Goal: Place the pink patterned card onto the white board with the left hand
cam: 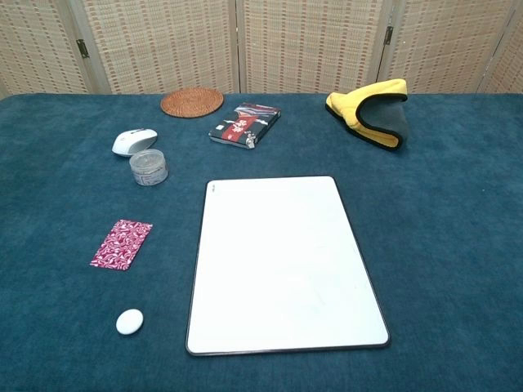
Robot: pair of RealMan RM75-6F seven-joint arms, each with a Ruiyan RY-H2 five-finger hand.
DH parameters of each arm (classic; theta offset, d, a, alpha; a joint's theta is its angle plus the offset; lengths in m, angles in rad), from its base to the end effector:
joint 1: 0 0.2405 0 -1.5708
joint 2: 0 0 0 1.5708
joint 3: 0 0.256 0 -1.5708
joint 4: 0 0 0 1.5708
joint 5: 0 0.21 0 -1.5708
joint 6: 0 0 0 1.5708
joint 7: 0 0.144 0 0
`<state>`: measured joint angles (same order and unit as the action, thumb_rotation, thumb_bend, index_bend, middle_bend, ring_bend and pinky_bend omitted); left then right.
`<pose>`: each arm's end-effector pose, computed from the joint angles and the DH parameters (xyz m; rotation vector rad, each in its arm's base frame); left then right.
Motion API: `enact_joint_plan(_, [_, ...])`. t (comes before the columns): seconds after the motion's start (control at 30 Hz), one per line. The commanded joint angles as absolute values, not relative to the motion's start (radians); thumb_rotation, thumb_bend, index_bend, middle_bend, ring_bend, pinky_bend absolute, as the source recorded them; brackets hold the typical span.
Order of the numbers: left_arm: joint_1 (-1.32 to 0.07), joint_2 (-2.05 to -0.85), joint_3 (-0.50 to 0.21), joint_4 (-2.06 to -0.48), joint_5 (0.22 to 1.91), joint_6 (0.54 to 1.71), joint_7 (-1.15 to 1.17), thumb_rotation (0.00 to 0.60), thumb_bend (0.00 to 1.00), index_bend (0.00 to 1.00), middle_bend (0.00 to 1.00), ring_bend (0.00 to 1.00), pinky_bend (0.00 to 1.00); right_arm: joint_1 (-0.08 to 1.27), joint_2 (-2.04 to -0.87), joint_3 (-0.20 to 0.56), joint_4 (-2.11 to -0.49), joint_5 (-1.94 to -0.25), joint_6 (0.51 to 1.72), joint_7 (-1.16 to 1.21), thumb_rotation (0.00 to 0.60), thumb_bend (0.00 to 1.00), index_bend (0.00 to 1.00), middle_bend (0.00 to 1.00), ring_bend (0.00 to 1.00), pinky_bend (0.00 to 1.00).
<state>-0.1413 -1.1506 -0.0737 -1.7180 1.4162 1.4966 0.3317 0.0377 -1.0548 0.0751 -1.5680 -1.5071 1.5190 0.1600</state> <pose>-0.2847 0.1999 0.1485 -1.4009 -0.7445 -0.7760 -0.3266 -0.1719 0.1924 1.3088 -0.9181 0.9582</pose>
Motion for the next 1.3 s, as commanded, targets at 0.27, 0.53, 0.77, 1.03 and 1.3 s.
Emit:
enact_joint_plan(0.27, [-0.159,-1.156,-0.072,-1.719,1.442,1.477,0.346,0.6,0.34,0.29,0.17,0.12,0.0,0.036,-1.053,0.074,-1.566,-1.501,1.515,0.163,0.6,0.04,0.35,0.23,0.22,0.03])
enact_joint_plan(0.53, [-0.23,-1.156,-0.087,-1.714,1.501,1.412,0.346,0.6,0.34,0.27,0.17,0.12,0.0,0.033,-1.048,0.075,-1.562,-1.51,1.528,0.172,0.6,0.04,0.35,0.23,0.22,0.03])
enact_joint_plan(0.77, [-0.351,-1.183,-0.104,-1.704,1.494,1.236,0.353,0.6,0.32,0.24,0.17,0.12,0.0,0.029,-1.046,0.073,-1.561,-1.515,1.535,0.178,0.6,0.04,0.35,0.23,0.22,0.03])
enact_joint_plan(1.03, [-0.49,-1.242,-0.127,-1.704,1.359,1.011,0.494,0.6,0.28,0.15,0.12,0.07,0.0,0.02,-1.038,0.072,-1.562,-1.509,1.542,0.179,0.6,0.04,0.35,0.23,0.22,0.03])
enact_joint_plan(1.3, [-0.592,-1.298,-0.126,-1.733,1.165,0.894,0.667,0.6,0.27,0.11,0.07,0.03,0.0,0.02,-1.041,0.072,-1.552,-1.5,1.532,0.188,0.6,0.04,0.35,0.23,0.22,0.03])
